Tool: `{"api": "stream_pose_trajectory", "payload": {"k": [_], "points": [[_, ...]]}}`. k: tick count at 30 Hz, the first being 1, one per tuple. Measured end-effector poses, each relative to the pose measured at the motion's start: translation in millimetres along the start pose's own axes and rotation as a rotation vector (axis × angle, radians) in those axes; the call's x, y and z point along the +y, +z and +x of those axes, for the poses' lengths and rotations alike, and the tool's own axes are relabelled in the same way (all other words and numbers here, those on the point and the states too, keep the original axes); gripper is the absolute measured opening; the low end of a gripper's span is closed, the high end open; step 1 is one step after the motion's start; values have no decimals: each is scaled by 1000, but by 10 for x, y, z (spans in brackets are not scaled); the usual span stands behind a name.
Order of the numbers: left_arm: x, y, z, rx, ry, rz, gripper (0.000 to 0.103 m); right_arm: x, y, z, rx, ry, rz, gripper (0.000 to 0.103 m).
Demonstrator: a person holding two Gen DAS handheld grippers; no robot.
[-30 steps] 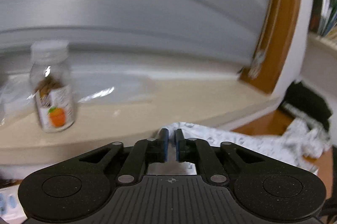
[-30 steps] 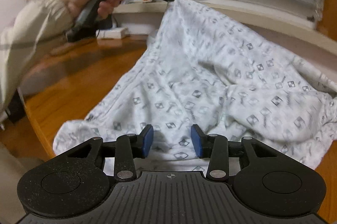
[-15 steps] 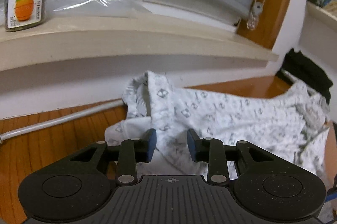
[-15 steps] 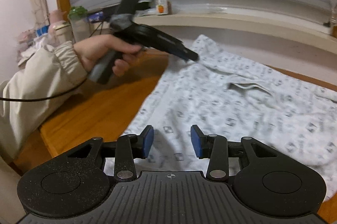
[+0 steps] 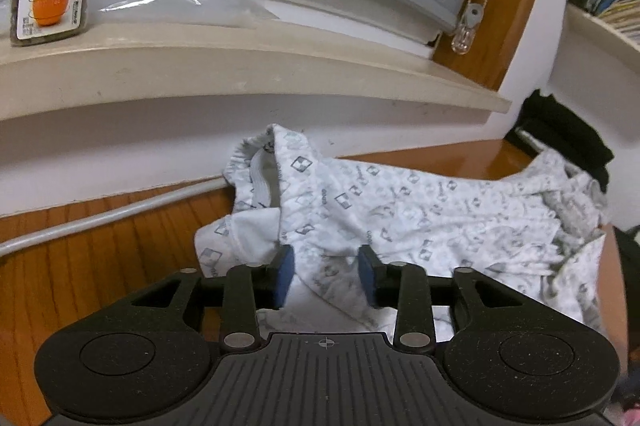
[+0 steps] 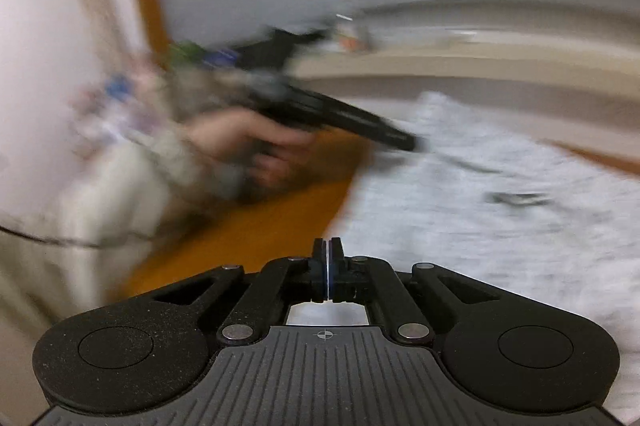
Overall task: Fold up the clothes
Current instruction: 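Pinch the garment edge with the right gripper, tug it flat, and release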
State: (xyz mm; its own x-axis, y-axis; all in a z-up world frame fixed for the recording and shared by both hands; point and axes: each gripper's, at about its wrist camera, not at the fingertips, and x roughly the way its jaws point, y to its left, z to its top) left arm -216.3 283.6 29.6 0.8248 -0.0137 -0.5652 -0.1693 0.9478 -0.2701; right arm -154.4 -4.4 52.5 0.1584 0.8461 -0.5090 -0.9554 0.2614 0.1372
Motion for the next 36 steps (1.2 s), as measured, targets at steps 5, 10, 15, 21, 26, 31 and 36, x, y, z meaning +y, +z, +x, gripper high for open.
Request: {"api": "stream_pose_trajectory", "payload": {"k": [5,10,15,21,26,31,36], "points": [[-15,-9,24,8,0,11,44,122,0,184,42,-86,-99,11],[-30,-17,48,16,0,22,44,274,11,490,99,-168,-229,28],[-44,-25,71,23,1,33,44,259,11,599,125,-210,-297,10],[25,6,29,12,35,10,44,46,44,413,66,-70,-104,4],[122,51,-81,-29,44,-35,45,-60,104,231,10,48,36,30],[97,73,-96,-36,49,-22,46,-220,0,40,11,-18,70,47],[-31,48,-100,-38,33,24,46,-404,-193,-160,34,-215,-12,47]]}}
